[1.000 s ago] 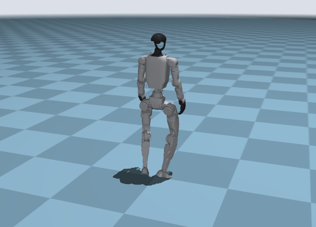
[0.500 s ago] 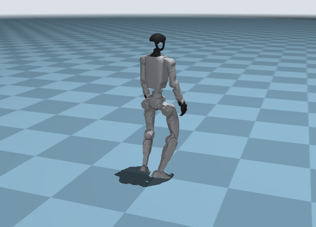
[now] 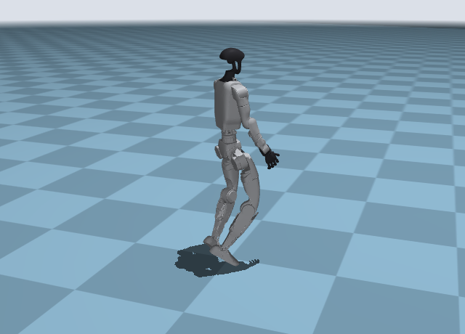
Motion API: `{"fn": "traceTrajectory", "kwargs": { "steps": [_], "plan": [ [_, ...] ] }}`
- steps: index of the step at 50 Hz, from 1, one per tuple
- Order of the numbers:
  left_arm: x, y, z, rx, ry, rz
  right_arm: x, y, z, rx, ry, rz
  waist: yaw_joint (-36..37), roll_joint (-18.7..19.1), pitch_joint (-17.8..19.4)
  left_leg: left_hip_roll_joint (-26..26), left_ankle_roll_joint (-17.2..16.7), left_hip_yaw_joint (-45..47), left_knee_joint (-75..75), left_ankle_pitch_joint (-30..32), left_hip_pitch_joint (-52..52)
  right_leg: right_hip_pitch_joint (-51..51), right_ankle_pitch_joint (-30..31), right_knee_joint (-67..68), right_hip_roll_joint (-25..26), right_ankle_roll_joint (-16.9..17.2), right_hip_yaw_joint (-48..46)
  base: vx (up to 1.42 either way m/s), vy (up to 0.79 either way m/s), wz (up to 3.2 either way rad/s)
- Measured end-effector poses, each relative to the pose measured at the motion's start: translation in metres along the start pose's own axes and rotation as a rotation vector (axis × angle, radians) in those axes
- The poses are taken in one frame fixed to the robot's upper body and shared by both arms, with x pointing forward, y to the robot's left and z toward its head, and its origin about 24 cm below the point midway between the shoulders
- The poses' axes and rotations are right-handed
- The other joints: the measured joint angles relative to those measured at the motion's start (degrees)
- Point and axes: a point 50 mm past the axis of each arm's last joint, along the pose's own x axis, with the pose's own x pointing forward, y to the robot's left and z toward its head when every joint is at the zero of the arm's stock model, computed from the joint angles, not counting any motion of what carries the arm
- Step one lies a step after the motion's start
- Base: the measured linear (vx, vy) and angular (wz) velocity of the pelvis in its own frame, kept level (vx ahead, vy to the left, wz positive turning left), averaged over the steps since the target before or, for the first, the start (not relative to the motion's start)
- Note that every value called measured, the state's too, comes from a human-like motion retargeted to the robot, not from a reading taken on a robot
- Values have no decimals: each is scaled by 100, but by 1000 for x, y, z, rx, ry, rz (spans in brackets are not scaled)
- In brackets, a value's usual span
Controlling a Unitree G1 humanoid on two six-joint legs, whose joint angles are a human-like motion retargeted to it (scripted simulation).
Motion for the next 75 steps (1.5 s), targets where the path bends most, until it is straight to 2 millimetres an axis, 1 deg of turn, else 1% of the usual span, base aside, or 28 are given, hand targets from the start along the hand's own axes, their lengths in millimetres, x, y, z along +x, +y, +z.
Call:
{"fn": "traceTrajectory", "kwargs": {
  "steps": [7,10,14,17,21,23,25,28,30,32,33,35,36,38,40,43,45,47,51,53,55,58,61,64,70,75],
  "plan": [
    [0,-5,-6,-28,3,-10,3,4,13,15,-45,22,42,-131,105,-221,104,42,-193,98,93,-163,132,563,-328,22,35,-3,5,-99],
    [1,-8,-8,-39,8,-17,4,6,19,25,-66,34,40,-206,141,-360,151,74,-307,205,137,-299,143,833,-487,54,132,-3,4,-90],
    [1,-10,-10,-54,14,-33,5,8,25,23,-82,49,-4,-260,161,-500,139,84,-407,396,128,-470,208,1173,-664,14,201,-3,4,-85],
    [0,-7,-9,-58,13,-27,5,8,26,21,-85,48,-38,-264,165,-539,98,79,-450,501,117,-537,343,1339,-758,-19,181,-4,5,-83],
    [0,-7,-11,-74,19,-29,5,9,29,18,-96,47,-90,-219,191,-481,127,156,-413,475,126,-543,487,1271,-746,44,161,-4,4,-83],
    [-1,-5,-10,-80,20,-29,4,7,26,20,-88,42,-102,-176,206,-428,138,203,-398,428,133,-512,573,1141,-704,61,116,-2,4,-88],
    [-2,-1,-8,-79,18,-28,2,3,18,29,-67,28,-94,-138,219,-379,135,248,-398,340,136,-476,612,991,-652,90,66,0,3,-86],
    [-2,0,-7,-96,13,-41,2,1,13,31,-43,26,-85,-58,241,-242,105,270,-231,367,61,-402,723,735,-502,123,27,2,1,-78],
    [-3,4,-4,-106,-3,-32,-1,-3,2,41,-11,8,-70,-1,265,-123,58,240,-61,412,-50,-347,862,599,-397,146,3,5,0,-71],
    [-3,6,-3,-115,-17,-20,-4,-9,-11,55,24,-17,-45,34,287,-96,112,161,57,16,-194,-330,987,558,-342,161,10,7,1,-70],
    [-4,7,-3,-118,-23,-17,-6,-12,-17,60,40,-30,-27,45,296,-128,142,81,80,-311,-271,-327,1055,561,-320,169,32,9,1,-73],
    [-4,8,-3,-123,-34,-5,-10,-16,-26,68,62,-53,31,83,313,-207,153,-115,85,-864,-429,-319,1170,566,-252,185,92,11,0,-75],
    [-5,9,-3,-125,-39,1,-11,-18,-29,71,68,-63,62,84,325,-257,147,-186,54,-994,-472,-305,1176,590,-240,202,121,13,-1,-73],
    [-5,10,-4,-130,-45,10,-13,-21,-34,72,80,-78,115,62,351,-392,141,-310,-85,-1163,-513,-280,1175,676,-250,238,196,15,-2,-69],
    [-6,11,-5,-142,-52,25,-15,-23,-38,70,91,-91,154,-2,388,-577,166,-404,-356,-1151,-484,-252,1167,820,-320,265,298,17,-2,-65],
    [-6,14,-3,-147,-65,46,-20,-35,-44,61,106,-128,175,-149,424,-906,257,-522,-825,-1110,-361,-252,1090,1247,-495,251,446,18,-1,-62],
    [-7,14,-6,-155,-60,56,-22,-39,-48,60,113,-145,160,-257,443,-1113,361,-634,-932,-1247,-287,-263,983,1649,-616,209,564,19,0,-61],
    [-8,15,-8,-167,-54,65,-23,-42,-48,60,113,-156,123,-344,470,-1273,524,-728,-983,-1591,-185,-319,788,2078,-718,186,718,19,1,-60],
    [-9,19,-9,-174,-40,80,-23,-45,-46,53,115,-166,10,-468,548,-1420,798,-769,-864,-2294,-50,-504,641,2850,-856,189,980,18,3,-52],
    [-9,22,-4,-167,-43,81,-21,-46,-41,47,114,-163,-37,-421,582,-1359,815,-767,-846,-2458,-36,-653,619,3040,-833,156,1029,15,4,-48],
    [-8,23,-2,-168,-46,79,-21,-46,-41,41,123,-154,-83,-370,586,-1298,761,-784,-862,-2423,-25,-767,498,3072,-818,67,988,12,2,-40],
    [-8,24,1,-173,-57,82,-22,-43,-46,40,142,-143,-171,-298,558,-1191,547,-841,-934,-2065,-9,-872,413,2795,-716,-7,863,7,-1,-25],
    [-8,24,3,-174,-69,89,-23,-42,-51,44,151,-141,-257,-252,507,-1060,325,-823,-948,-1583,-63,-924,428,2327,-545,25,747,0,0,0],
    [-8,25,4,-168,-78,102,-24,-41,-53,47,149,-148,-310,-233,462,-936,201,-770,-837,-1402,-169,-927,395,1868,-380,85,652,0,0,0],
    [-9,29,6,-155,-88,145,-24,-43,-52,43,142,-182,-255,-202,429,-665,136,-615,-426,-1602,-430,-837,265,1190,-118,109,468,0,-2,-15],
    [-8,26,4,-161,-74,161,-21,-46,-41,27,107,-213,-72,-209,402,-358,135,-425,258,-2026,-787,-678,-220,786,102,90,331,1,-3,-28]
  ]
}}
